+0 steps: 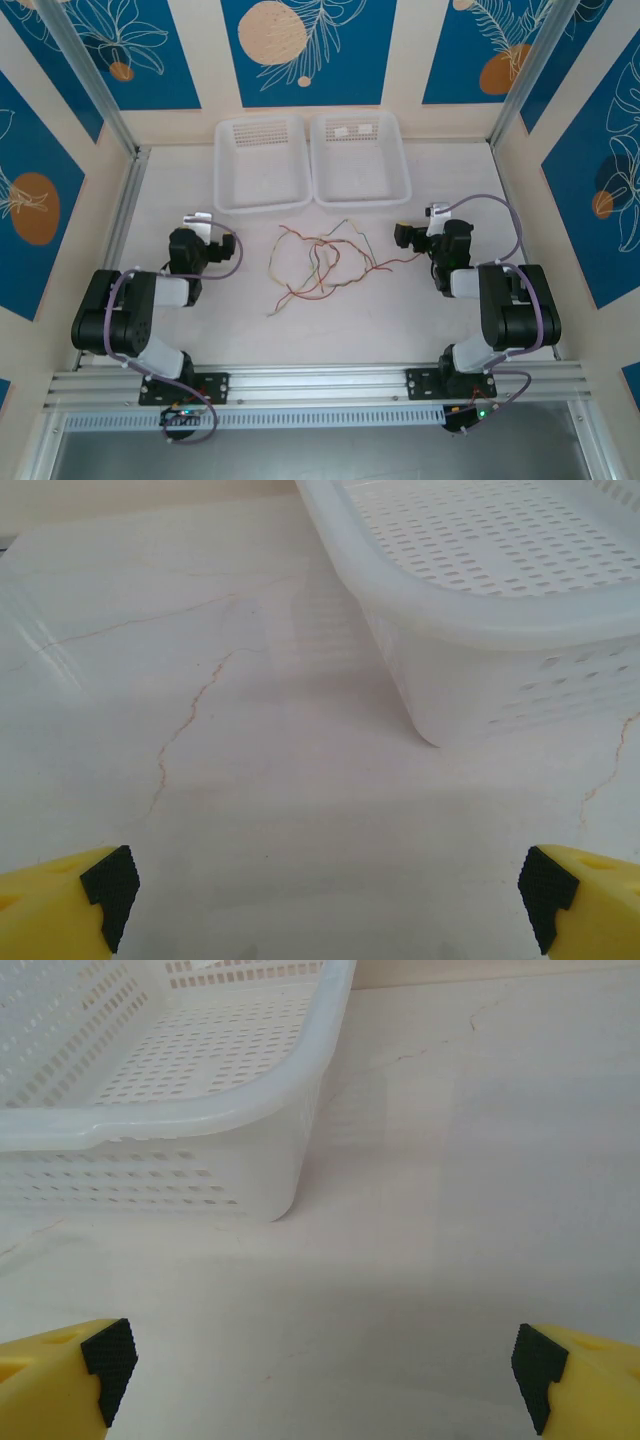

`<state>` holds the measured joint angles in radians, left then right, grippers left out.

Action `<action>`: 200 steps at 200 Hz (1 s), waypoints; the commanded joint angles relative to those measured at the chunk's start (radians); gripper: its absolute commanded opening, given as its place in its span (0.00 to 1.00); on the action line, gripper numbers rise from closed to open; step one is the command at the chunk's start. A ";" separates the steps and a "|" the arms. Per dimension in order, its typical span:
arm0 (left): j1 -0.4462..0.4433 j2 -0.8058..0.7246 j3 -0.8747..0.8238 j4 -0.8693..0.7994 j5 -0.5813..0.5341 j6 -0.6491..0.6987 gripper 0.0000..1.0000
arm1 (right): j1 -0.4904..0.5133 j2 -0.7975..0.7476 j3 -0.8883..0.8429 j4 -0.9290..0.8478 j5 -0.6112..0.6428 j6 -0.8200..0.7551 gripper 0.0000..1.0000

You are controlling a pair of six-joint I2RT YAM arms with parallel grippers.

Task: Untangle the cables

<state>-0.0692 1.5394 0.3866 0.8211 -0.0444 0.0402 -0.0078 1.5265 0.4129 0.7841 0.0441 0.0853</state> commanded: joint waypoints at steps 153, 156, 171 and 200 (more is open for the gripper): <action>0.007 -0.009 0.016 0.007 0.026 0.007 1.00 | -0.021 -0.032 0.015 -0.014 -0.042 0.023 0.99; 0.006 -0.015 0.019 0.001 0.025 0.008 1.00 | -0.022 -0.043 0.016 -0.023 -0.040 0.027 0.99; -0.006 -0.142 0.075 -0.201 -0.014 0.008 1.00 | -0.013 -0.197 0.085 -0.286 -0.027 0.044 0.99; -0.025 -0.468 0.239 -0.619 -0.128 -0.246 0.99 | -0.028 -0.446 0.344 -0.864 0.021 0.426 0.99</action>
<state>-0.0807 1.2968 0.4702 0.4957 -0.1009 -0.0116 -0.0219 1.2701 0.5461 0.3588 0.0376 0.2005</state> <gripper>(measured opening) 0.998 0.992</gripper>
